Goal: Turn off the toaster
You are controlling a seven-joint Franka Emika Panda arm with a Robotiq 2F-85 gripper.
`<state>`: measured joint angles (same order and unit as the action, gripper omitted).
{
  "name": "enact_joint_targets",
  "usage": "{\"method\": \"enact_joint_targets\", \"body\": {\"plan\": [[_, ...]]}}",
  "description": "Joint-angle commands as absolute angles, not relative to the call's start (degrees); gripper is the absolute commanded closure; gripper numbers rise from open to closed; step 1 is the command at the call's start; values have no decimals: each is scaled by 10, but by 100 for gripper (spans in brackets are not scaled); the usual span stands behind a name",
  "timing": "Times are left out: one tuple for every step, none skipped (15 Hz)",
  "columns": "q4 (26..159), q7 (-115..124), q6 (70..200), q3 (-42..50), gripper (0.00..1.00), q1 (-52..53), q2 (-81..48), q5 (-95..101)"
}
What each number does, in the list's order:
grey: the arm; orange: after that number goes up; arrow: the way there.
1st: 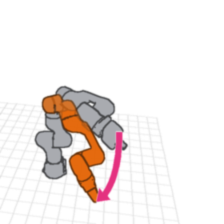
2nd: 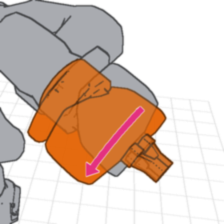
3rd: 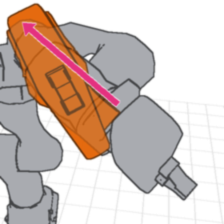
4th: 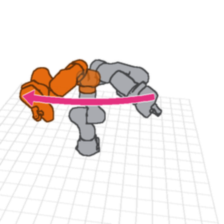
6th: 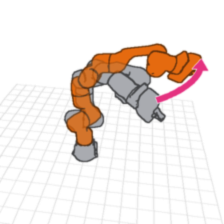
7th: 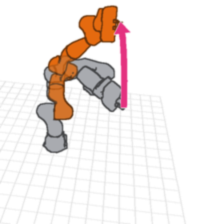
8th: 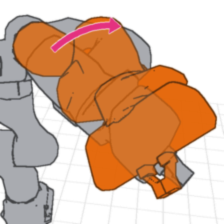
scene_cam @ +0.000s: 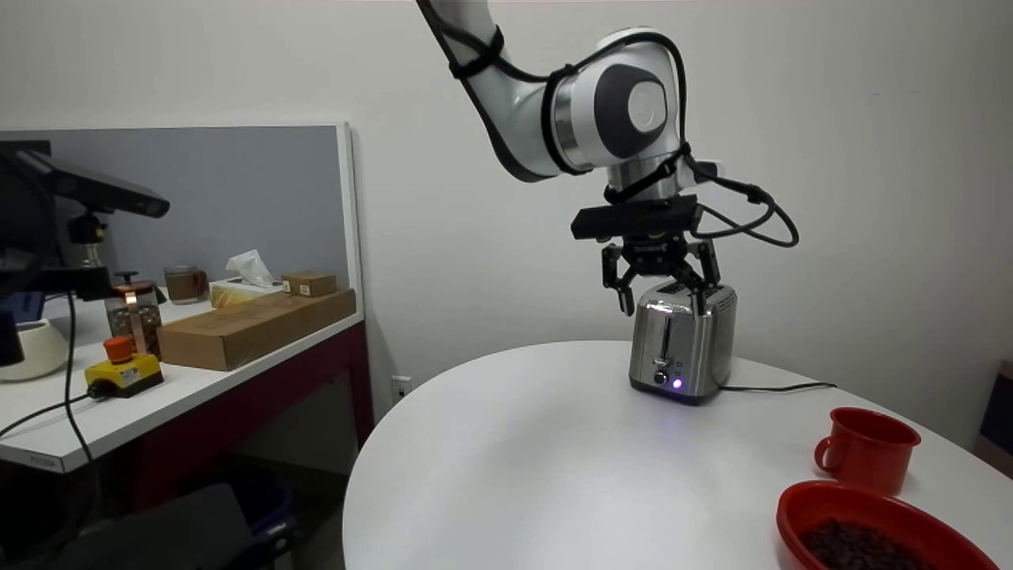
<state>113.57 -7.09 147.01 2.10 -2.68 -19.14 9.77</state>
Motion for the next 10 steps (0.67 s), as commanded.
{"method": "enact_joint_targets", "body": {"plan": [[1053,-60,1499,33,0,-14,-276,120],[1037,-58,1508,37,0,-11,-295,127],[1023,-59,1516,40,0,-8,-311,131],[1010,-58,1527,44,0,-4,-327,139],[999,-59,1535,48,0,-2,-340,144],[991,-57,1549,57,0,4,-351,156],[984,-57,1563,61,0,7,-363,163],[978,-54,1580,70,0,13,-375,172],[973,-52,1593,77,0,17,-385,178],[968,-47,1608,84,0,20,-397,181]]}}
